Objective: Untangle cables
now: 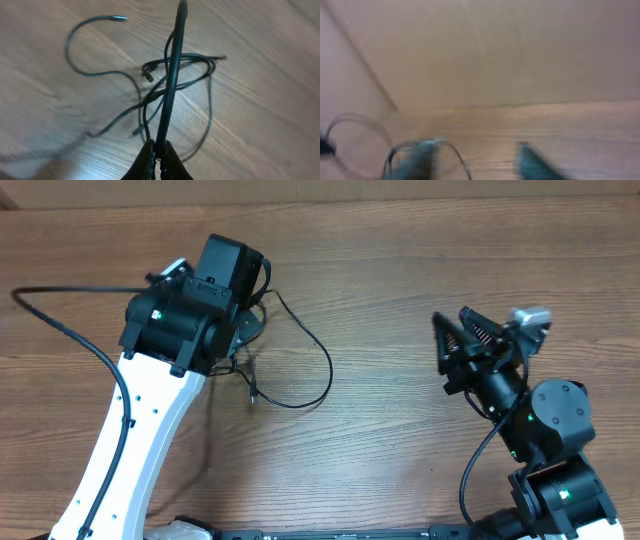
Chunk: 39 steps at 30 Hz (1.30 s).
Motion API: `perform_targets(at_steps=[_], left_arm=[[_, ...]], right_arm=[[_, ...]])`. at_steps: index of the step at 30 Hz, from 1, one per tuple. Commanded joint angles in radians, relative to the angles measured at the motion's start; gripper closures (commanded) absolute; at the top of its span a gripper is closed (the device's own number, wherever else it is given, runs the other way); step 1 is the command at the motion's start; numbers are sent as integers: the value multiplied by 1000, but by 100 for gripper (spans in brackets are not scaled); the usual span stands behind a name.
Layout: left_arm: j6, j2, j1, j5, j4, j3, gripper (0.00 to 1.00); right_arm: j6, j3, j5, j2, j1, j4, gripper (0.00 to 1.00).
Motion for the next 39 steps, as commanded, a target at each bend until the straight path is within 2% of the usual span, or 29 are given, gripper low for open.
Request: perform_targets(at_steps=[1,5,7,13,16,21,22,28,31,36,38,39], left_arm=[[212,-19,3,140,37,2,96],[361,-19,3,252,90,2,96],[439,-19,3,323,116,2,96],[619,-19,0,465,141,2,96],[702,-19,-18,537,142,2,96],[829,-19,-87,557,142,2,96],[885,-19,-118,571,145,2,96],[996,-19,-214,569,172,2,96],[1018,-19,-229,570,184,2,96],[1018,-19,-229,571,199,2,96],[1018,-19,-229,571,201,2,96],[1018,-19,-229,572,200,2,96]], right_arm=[[-203,10,-170,54,-3,-2,9],[-383,10,-364,158,-2,0,0],[-463,10,-451,237,-2,6,0],[-528,10,-608,392,0,101,0],[-652,10,-664,439,0,135,0],[-813,10,-664,481,-1,134,0],[-843,10,-664,483,0,134,0],[-878,10,-655,483,-1,114,0],[-962,10,-600,485,-1,25,0],[-1017,10,-588,508,-1,-55,5],[-1017,10,-588,561,-1,-55,16],[-1017,10,-589,584,0,-57,25]])
